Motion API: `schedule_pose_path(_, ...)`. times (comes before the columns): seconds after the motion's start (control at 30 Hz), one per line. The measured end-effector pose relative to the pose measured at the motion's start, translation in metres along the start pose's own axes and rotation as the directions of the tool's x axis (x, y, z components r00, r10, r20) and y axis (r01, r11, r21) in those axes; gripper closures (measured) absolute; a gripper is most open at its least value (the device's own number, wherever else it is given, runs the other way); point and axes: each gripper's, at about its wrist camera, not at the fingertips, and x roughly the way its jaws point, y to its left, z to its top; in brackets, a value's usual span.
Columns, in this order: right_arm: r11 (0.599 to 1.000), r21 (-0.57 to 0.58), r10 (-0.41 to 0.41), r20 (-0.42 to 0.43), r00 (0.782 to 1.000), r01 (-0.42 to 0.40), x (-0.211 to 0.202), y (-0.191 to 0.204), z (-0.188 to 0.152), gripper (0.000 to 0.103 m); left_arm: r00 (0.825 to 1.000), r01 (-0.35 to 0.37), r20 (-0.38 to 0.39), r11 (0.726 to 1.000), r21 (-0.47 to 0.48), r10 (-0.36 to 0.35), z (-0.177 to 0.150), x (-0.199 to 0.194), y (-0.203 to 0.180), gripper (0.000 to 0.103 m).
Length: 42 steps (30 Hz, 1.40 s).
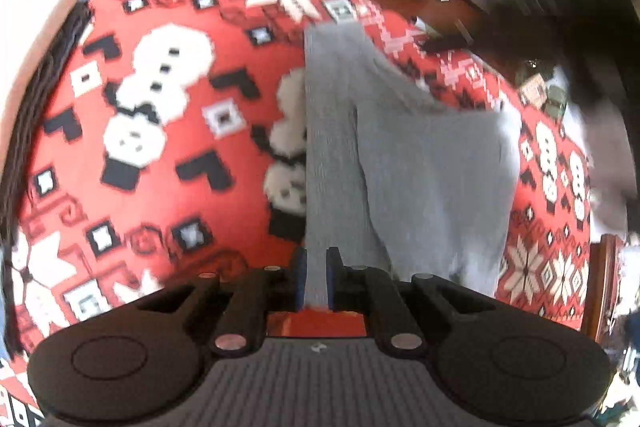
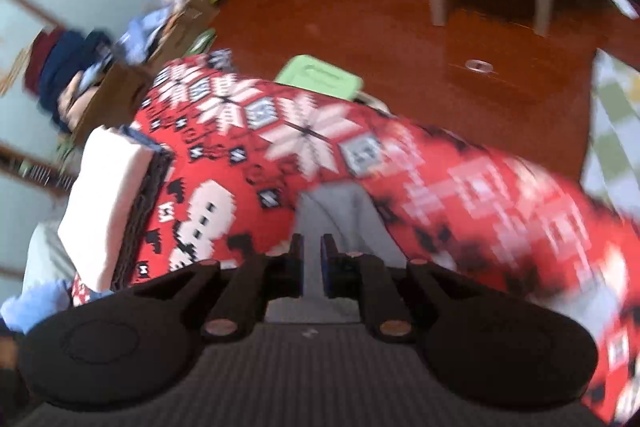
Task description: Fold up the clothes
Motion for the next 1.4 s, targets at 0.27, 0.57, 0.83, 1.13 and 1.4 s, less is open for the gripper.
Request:
schedule_pose_path(0.27,0.967,0.219,-0.146,0.043,0.988,0.133,-0.042,-0.039,-0.084,0.091,1.0,-0.01,0.016,1.0,-0.027,0.01,0.051,0.025,0.009,0.086)
schedule_pose_path(0.57,0.922,0.353,-0.176,0.019,0.984,0.158,-0.058,-0.059,-0.134,0.085,0.999,-0.041,0.001,0.998,0.042,0.041,0.065,0.045,-0.004,0.08)
schedule_pose_path(0.83,0.914,0.386,-0.148,0.034,0.988,0.124,-0.068,-0.058,-0.138,0.085,0.999,-0.047,0.002,0.998,0.05,0.047,0.067,0.054,-0.006,0.08)
schedule_pose_path(1.13,0.911,0.402,-0.122,0.037,0.992,0.097,-0.065,-0.049,-0.138,0.084,0.996,-0.076,0.054,0.993,0.092,0.071,0.062,0.044,-0.025,0.096)
schedule_pose_path(1.4,0.899,0.43,-0.119,0.07,0.99,0.078,-0.076,-0.051,-0.144,0.083,0.988,-0.103,0.131,0.975,0.195,0.079,0.052,0.014,-0.06,0.097)
